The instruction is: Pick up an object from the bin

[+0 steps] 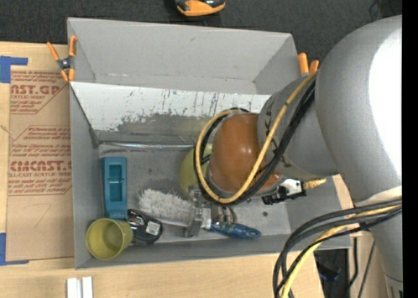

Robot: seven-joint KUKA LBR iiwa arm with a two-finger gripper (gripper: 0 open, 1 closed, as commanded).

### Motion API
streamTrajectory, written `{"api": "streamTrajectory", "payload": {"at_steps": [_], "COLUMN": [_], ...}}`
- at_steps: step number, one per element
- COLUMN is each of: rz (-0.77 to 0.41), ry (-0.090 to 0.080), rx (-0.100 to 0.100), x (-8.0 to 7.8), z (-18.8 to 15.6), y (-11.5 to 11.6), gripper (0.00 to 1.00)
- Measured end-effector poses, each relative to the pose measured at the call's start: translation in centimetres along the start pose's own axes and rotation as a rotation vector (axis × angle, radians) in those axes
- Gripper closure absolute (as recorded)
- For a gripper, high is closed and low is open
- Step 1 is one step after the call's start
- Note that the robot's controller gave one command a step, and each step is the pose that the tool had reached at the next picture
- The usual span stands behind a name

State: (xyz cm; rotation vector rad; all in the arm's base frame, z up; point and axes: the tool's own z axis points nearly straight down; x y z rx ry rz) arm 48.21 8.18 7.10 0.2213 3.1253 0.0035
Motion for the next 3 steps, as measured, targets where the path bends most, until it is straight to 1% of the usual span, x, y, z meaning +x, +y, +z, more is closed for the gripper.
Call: {"api": "streamTrajectory", "payload": {"at_steps": [2, 3], "rz": [0.000, -0.001], "ry": [0.004, 0.013], "rx": [0.001, 0.003], "x": [0.0, 0.2], "z": [-3.6, -8.2], "y": [0.0, 0.0], "gripper": [1.00, 1.00]}}
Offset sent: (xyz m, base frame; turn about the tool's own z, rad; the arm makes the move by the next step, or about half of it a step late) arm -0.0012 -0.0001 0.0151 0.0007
